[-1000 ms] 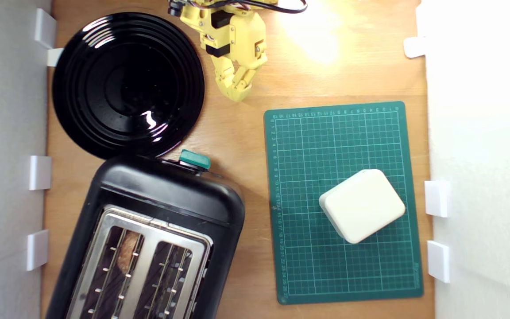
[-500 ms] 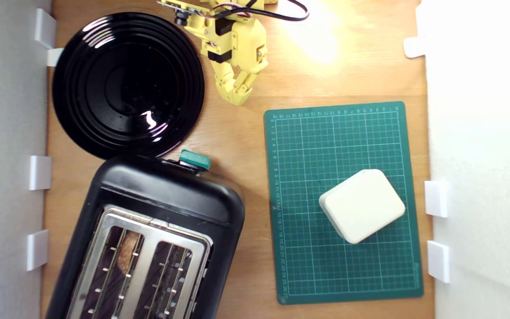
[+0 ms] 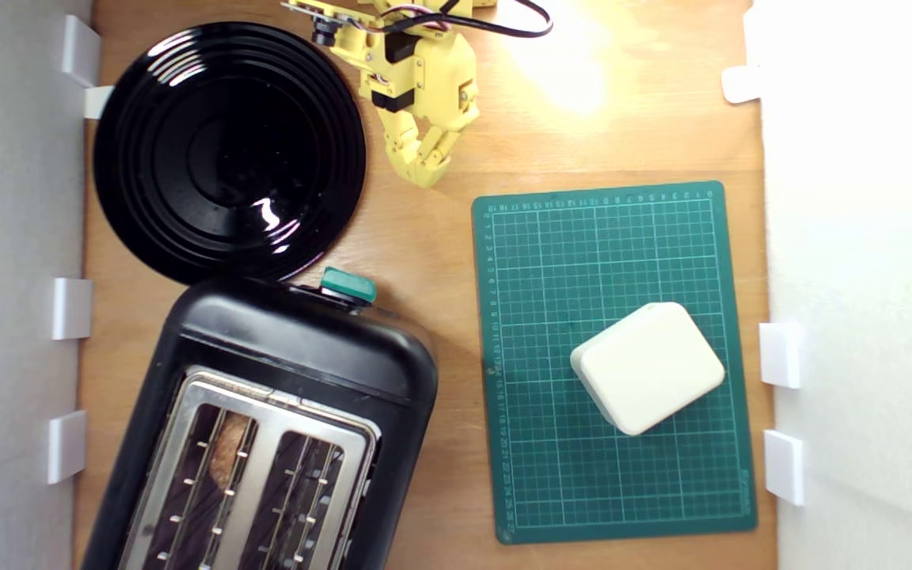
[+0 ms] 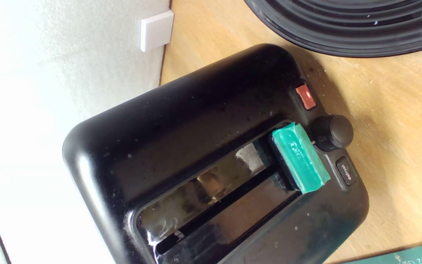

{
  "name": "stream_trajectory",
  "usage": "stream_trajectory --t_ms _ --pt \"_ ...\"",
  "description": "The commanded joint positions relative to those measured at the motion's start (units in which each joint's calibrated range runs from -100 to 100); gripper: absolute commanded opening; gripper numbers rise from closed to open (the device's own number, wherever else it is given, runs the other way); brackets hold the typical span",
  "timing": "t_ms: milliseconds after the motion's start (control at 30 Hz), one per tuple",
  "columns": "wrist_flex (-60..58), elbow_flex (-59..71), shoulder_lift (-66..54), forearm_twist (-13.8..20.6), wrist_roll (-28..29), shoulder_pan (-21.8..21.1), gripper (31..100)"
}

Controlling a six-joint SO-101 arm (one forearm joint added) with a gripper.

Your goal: Start toaster

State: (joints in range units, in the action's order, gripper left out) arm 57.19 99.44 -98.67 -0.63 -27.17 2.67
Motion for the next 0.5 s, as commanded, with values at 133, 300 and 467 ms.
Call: stream_trajectory --t_ms 133,300,467 --pt "1.2 0.3 -0.8 0.7 0.1 -0.1 32.0" --pt "1.1 0.3 -0.8 0.7 -0.2 -0.1 31.5" --pt "1.1 0.3 -0.4 0.7 0.0 -0.4 31.5"
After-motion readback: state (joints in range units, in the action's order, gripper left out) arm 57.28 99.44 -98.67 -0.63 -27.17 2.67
